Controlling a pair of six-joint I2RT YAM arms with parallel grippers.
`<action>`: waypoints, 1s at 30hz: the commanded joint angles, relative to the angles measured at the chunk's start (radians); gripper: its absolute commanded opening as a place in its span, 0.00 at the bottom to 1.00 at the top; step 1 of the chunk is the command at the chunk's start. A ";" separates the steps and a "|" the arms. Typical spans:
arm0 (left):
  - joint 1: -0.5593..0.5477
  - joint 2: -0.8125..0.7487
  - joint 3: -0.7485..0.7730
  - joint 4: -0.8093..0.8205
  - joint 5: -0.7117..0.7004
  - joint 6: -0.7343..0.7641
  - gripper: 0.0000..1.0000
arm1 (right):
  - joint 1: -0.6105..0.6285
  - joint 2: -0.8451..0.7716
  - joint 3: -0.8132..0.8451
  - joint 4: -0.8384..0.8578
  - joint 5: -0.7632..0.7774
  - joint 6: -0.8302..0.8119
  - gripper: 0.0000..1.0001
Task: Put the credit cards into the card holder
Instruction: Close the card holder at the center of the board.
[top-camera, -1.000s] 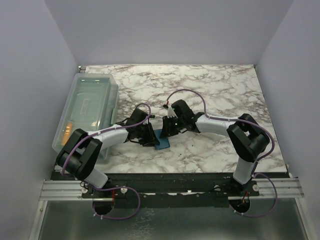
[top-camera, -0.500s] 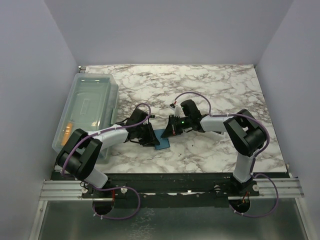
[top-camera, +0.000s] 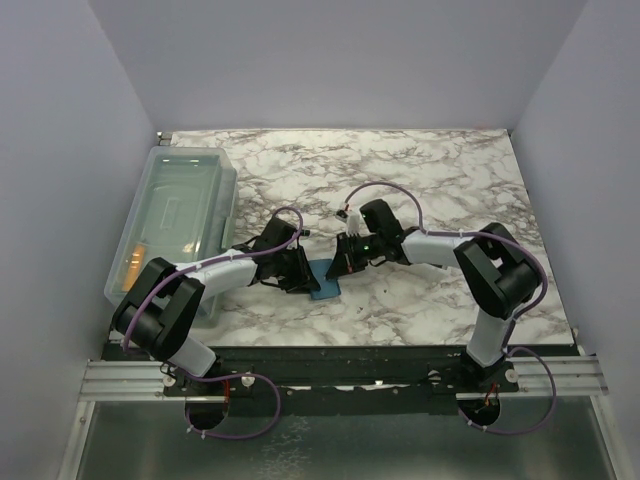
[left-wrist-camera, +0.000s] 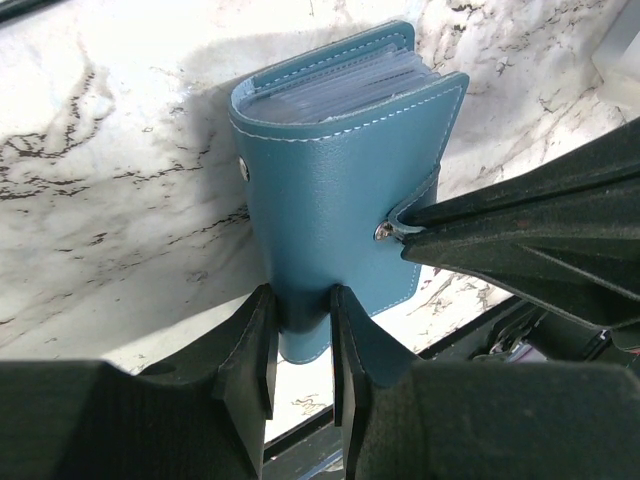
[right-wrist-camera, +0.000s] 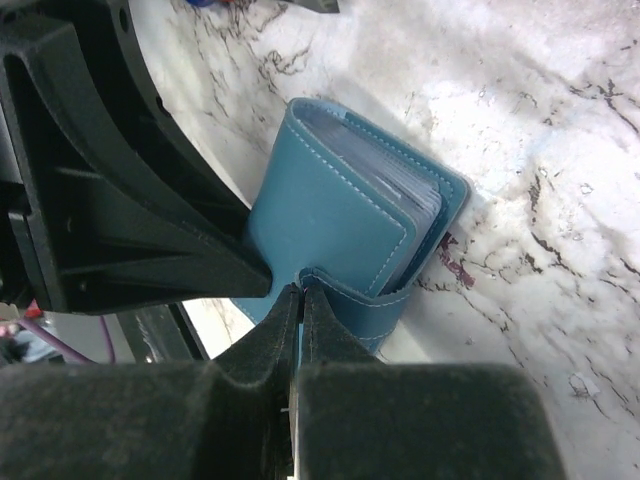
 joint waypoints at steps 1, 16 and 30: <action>-0.014 0.001 -0.008 0.039 -0.053 0.015 0.25 | 0.035 0.018 -0.038 -0.273 0.119 -0.145 0.00; -0.015 -0.011 -0.016 0.041 -0.047 0.011 0.25 | 0.048 0.059 -0.022 -0.204 0.242 0.206 0.00; -0.015 -0.008 -0.011 0.042 -0.043 0.012 0.25 | 0.082 0.071 0.033 -0.331 0.398 0.267 0.00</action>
